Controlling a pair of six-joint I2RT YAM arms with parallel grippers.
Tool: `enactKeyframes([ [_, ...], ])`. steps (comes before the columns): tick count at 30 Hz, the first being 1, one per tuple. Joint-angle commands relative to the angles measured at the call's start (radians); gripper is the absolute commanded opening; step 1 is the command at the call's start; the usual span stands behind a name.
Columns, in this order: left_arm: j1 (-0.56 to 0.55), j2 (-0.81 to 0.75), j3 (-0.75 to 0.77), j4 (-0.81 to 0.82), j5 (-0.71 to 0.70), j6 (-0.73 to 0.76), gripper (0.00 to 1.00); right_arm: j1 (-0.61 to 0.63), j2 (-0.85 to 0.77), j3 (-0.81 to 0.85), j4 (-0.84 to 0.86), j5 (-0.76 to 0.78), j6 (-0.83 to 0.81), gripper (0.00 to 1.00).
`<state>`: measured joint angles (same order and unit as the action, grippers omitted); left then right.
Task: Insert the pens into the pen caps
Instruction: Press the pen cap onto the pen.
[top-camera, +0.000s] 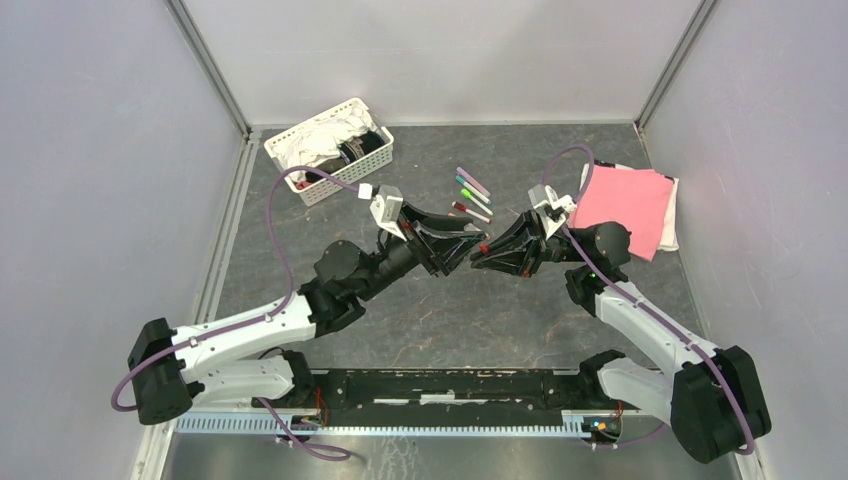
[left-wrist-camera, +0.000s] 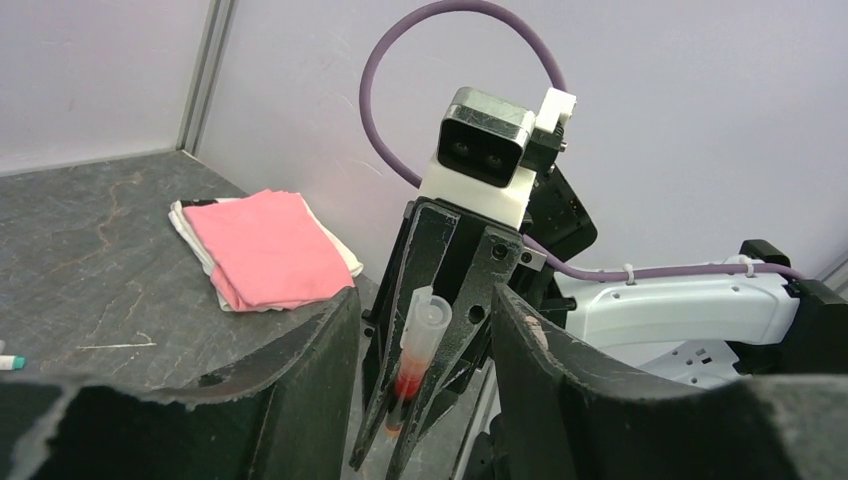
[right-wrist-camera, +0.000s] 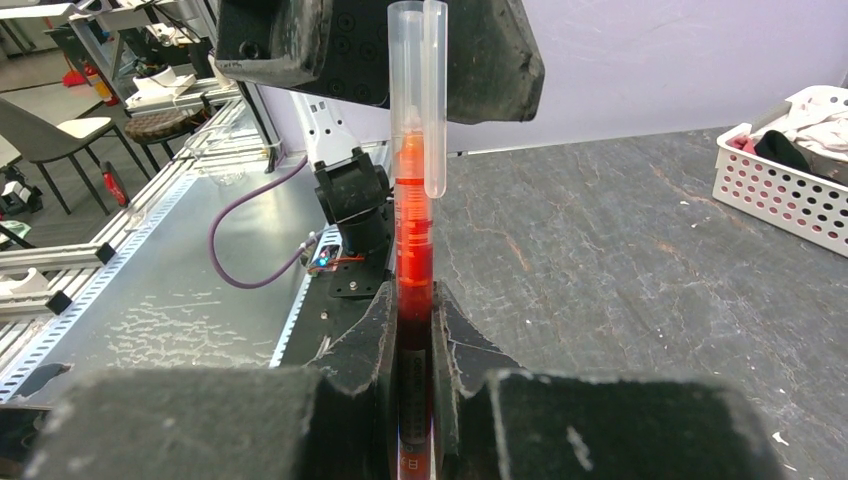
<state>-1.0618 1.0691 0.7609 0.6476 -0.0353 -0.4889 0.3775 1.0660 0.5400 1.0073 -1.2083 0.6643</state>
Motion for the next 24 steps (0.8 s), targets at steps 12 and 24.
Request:
enactKeyframes([
  [12, 0.001, 0.030, 0.066, 0.011, -0.003, 0.020, 0.50, -0.004, -0.005, -0.003, 0.016, 0.019, -0.002, 0.00],
  [24, -0.004, 0.048, 0.082, -0.038, 0.005, 0.032, 0.02, -0.002, -0.002, 0.009, 0.015, 0.010, -0.009, 0.00],
])
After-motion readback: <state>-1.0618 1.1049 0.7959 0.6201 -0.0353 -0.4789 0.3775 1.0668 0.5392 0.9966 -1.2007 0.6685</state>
